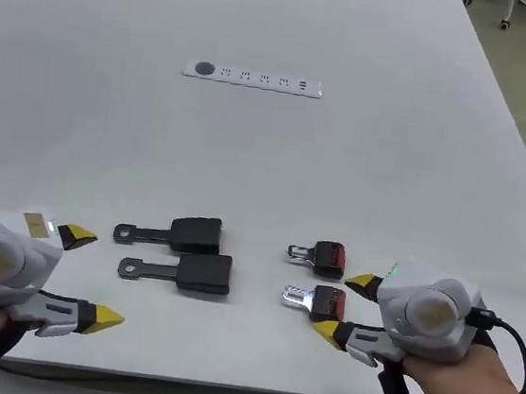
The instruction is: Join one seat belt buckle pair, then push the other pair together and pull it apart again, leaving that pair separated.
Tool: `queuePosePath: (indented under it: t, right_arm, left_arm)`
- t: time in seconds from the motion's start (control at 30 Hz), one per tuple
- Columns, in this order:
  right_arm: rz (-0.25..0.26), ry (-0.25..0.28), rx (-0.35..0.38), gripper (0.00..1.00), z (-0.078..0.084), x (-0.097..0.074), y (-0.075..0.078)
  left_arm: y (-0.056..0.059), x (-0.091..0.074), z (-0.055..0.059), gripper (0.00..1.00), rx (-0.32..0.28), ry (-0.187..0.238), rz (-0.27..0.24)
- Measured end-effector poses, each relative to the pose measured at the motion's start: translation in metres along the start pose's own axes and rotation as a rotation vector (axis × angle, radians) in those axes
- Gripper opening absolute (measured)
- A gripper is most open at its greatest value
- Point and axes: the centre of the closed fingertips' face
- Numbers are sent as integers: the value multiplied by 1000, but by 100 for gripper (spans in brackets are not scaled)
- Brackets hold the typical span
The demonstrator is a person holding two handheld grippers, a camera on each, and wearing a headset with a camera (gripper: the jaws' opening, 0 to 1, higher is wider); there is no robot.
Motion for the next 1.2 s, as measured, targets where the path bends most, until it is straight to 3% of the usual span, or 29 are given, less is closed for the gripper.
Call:
queuePosePath:
  t: [0.13,0.5,0.6,0.63,0.8,0.9,1.2]
  right_arm:
    - [1,-10,5,44,3,2,0]
    - [-2,-36,-20,43,8,7,3]
    - [-3,-38,-19,41,9,8,5]
    - [-6,-40,-15,40,9,8,5]
    - [-17,-62,-32,39,12,11,2]
    - [-24,-73,-49,39,14,13,2]
    - [-39,-107,-106,39,15,17,8]
  left_arm:
    - [3,13,0,68,42,-16,41]
    - [15,45,-22,59,109,-14,126]
    - [15,52,-25,58,102,-23,127]
    - [13,54,-22,57,116,-55,118]
    - [17,58,-28,55,168,-59,142]
    - [17,62,-29,54,203,-86,147]
    - [17,75,-45,50,233,-84,169]
Point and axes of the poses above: the centre of the closed fingertips' face, and the gripper's own axes: x roughly forward along the fingers, y roughly to its right, z roughly out of its underside, and after that the axes turned 1 degree about z, right-handed
